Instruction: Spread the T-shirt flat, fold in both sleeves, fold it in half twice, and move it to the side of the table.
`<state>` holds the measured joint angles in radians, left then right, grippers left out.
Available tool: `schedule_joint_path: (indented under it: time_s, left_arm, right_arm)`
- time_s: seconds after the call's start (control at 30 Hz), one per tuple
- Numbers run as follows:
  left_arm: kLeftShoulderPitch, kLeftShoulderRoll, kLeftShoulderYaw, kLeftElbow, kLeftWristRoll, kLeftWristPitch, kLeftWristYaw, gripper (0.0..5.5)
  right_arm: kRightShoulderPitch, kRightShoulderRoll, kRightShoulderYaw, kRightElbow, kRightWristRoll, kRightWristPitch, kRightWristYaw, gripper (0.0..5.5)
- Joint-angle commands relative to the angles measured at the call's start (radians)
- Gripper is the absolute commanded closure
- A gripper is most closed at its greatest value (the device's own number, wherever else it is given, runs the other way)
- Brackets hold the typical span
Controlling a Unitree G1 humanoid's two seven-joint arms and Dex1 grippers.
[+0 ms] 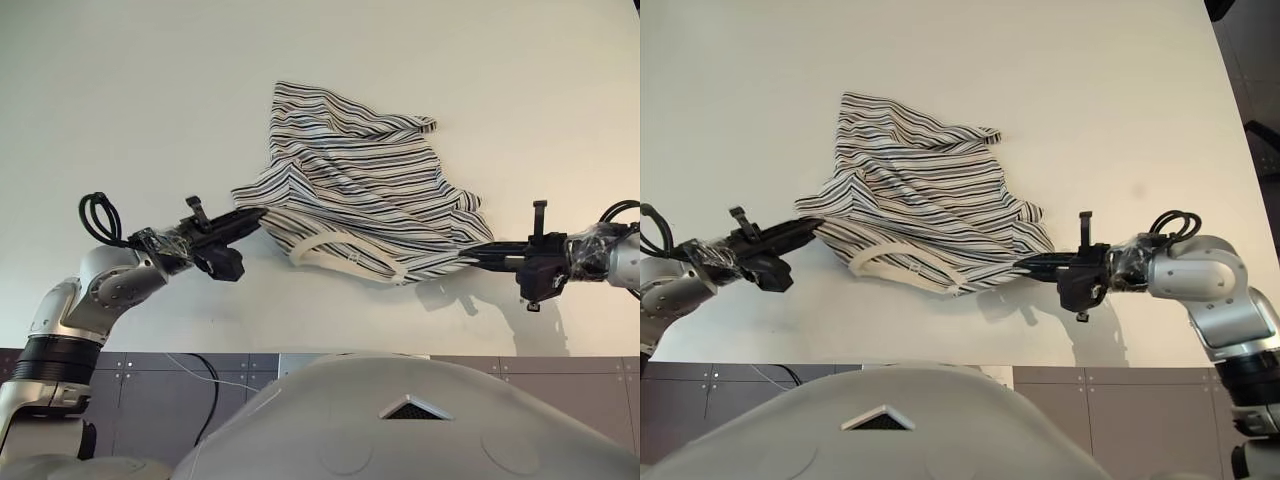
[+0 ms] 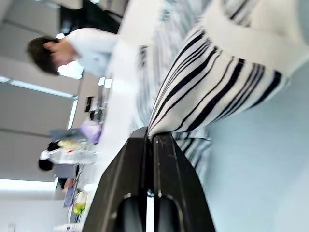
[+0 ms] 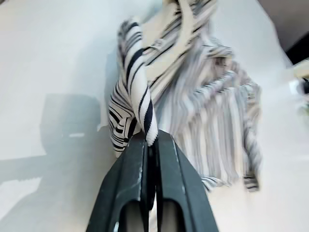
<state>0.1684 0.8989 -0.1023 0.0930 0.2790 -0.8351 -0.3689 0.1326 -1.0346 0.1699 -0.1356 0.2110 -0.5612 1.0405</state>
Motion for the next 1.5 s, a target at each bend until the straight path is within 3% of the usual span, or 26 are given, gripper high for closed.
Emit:
schedule_joint_path:
  time_s: [0.03, 0.1, 0.2, 0.3, 0.43, 0.57, 0.7, 0.93, 1.03, 1.1, 1.17, 1.23, 1.3, 1.4, 1.5]
  left_arm:
    - [-0.164, -0.072, 0.015, -0.005, -0.156, 0.198, -0.066, 5.38]
    - [-0.336, -0.131, -0.001, 0.053, -0.227, 0.341, -0.130, 5.38]
    - [-0.642, -0.219, -0.020, 0.240, -0.271, 0.501, -0.221, 5.38]
    - [-0.947, -0.288, -0.052, 0.570, -0.206, 0.498, -0.253, 5.38]
    - [-1.301, -0.343, -0.088, 1.019, -0.090, 0.504, -0.145, 5.38]
    - [-1.514, -0.377, -0.128, 1.215, 0.015, 0.575, -0.017, 5.38]
    - [-1.638, -0.393, -0.151, 1.276, 0.098, 0.636, 0.034, 5.38]
    - [-1.785, -0.344, -0.073, 1.285, 0.110, 0.661, 0.106, 5.38]
    - [-1.725, -0.301, -0.067, 1.268, 0.106, 0.513, -0.030, 5.38]
    - [-1.602, -0.261, -0.033, 1.236, 0.043, 0.352, -0.227, 5.38]
    - [-1.323, -0.230, 0.017, 1.072, -0.135, 0.203, -0.513, 5.38]
    - [-0.850, -0.157, 0.056, 0.617, -0.383, 0.241, -0.674, 5.38]
    - [-0.478, -0.102, 0.117, 0.228, -0.527, 0.356, -0.678, 5.38]
    - [-0.235, -0.067, 0.167, -0.089, -0.614, 0.493, -0.662, 5.38]
    - [-0.113, -0.016, 0.158, -0.255, -0.653, 0.553, -0.704, 5.38]
  right_arm:
    - [-0.257, 0.077, -0.029, 0.046, 0.127, 0.218, 0.009, 5.40]
    - [-0.489, 0.167, -0.004, 0.194, 0.124, 0.336, 0.026, 5.40]
    - [-0.819, 0.305, 0.031, 0.542, 0.025, 0.355, 0.032, 5.40]
    - [-1.109, 0.417, 0.085, 0.940, -0.134, 0.285, -0.043, 5.40]
    - [-1.392, 0.511, 0.161, 1.327, -0.343, 0.272, -0.285, 5.40]
    - [-1.553, 0.533, 0.187, 1.471, -0.475, 0.340, -0.514, 5.40]
    - [-1.649, 0.550, 0.172, 1.511, -0.552, 0.376, -0.630, 5.40]
    - [-1.786, 0.524, 0.101, 1.516, -0.599, 0.370, -0.770, 5.40]
    - [-1.759, 0.497, 0.063, 1.504, -0.577, 0.269, -0.638, 5.40]
    - [-1.705, 0.468, 0.023, 1.484, -0.531, 0.172, -0.479, 5.40]
    - [-1.601, 0.430, -0.048, 1.422, -0.412, 0.063, -0.222, 5.40]
    - [-1.408, 0.401, -0.108, 1.217, -0.218, 0.044, 0.067, 5.40]
    - [-1.023, 0.288, -0.126, 0.747, 0.000, 0.204, 0.238, 5.40]
    - [-0.491, 0.105, -0.193, 0.254, 0.177, 0.397, 0.339, 5.40]
    - [-0.231, 0.020, -0.220, 0.075, 0.208, 0.455, 0.410, 5.40]
